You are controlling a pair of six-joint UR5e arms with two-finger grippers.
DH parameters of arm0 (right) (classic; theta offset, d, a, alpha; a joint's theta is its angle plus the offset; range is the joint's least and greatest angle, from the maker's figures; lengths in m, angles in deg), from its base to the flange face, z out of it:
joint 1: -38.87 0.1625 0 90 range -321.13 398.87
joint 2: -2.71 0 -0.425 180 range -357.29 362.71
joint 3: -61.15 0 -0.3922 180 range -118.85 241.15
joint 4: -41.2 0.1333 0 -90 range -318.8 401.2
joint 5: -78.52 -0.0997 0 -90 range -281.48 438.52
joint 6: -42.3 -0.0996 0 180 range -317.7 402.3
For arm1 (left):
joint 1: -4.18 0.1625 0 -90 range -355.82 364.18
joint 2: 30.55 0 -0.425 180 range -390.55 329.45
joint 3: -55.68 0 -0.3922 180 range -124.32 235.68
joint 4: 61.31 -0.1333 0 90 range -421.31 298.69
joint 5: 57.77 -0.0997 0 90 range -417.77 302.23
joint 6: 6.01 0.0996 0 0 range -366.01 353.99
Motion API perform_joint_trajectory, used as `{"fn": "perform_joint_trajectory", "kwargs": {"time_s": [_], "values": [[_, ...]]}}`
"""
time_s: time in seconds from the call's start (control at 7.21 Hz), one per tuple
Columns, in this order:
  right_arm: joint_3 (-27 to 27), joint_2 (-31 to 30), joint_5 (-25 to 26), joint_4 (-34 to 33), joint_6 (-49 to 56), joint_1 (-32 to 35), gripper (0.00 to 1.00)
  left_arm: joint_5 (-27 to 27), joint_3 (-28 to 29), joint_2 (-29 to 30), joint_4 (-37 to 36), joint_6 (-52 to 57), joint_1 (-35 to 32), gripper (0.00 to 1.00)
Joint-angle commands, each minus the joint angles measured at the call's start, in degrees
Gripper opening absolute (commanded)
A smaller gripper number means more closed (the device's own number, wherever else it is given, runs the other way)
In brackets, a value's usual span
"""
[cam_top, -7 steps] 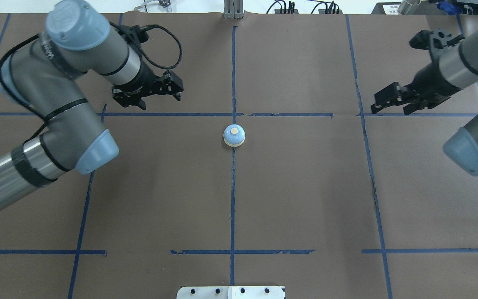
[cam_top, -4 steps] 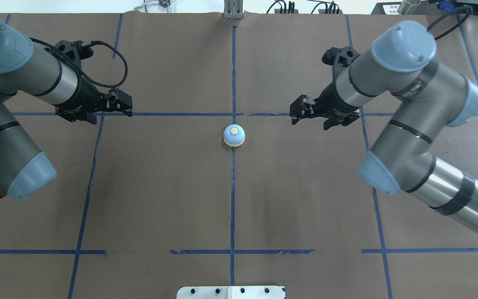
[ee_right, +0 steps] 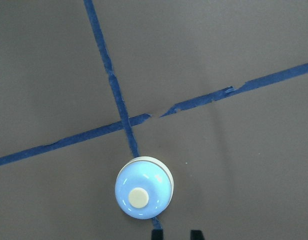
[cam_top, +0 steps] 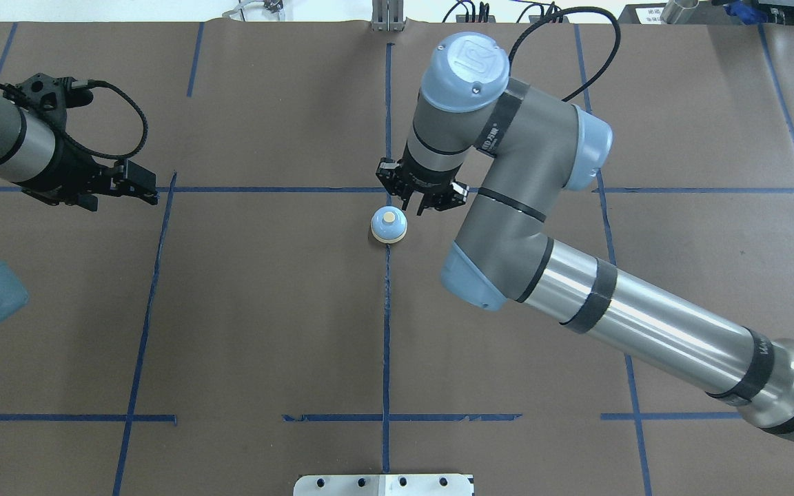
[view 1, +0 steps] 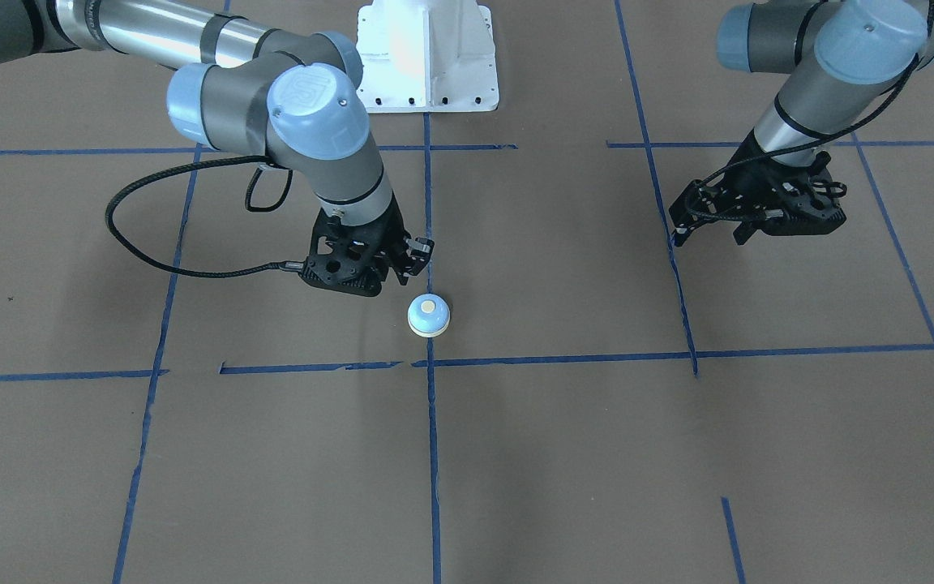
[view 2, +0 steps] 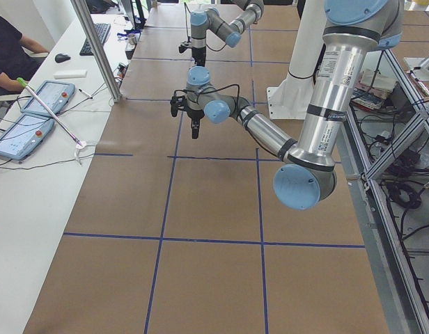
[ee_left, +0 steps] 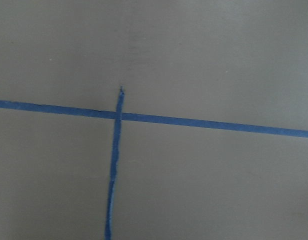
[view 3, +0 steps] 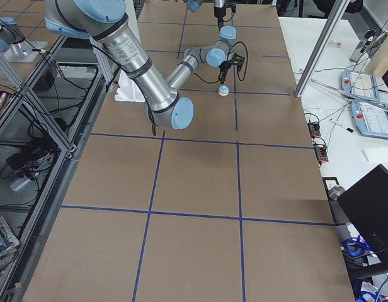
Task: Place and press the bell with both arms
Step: 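Press down on the bell's top button with the right gripper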
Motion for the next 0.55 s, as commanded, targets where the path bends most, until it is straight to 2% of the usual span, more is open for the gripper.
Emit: {"fn": "perform_joint_trajectory", "kwargs": {"time_s": [0.0,0.42], "values": [[8.67,6.08,2.39,-0.54,-0.49,-2.16,0.00,0.03,-4.10,-4.03,-0.07,0.66,-0.27,1.00],[12.13,6.80,5.03,-0.02,-0.06,-2.88,0.00,-0.06,-4.65,-4.58,0.01,0.22,-0.27,1.00]]}}
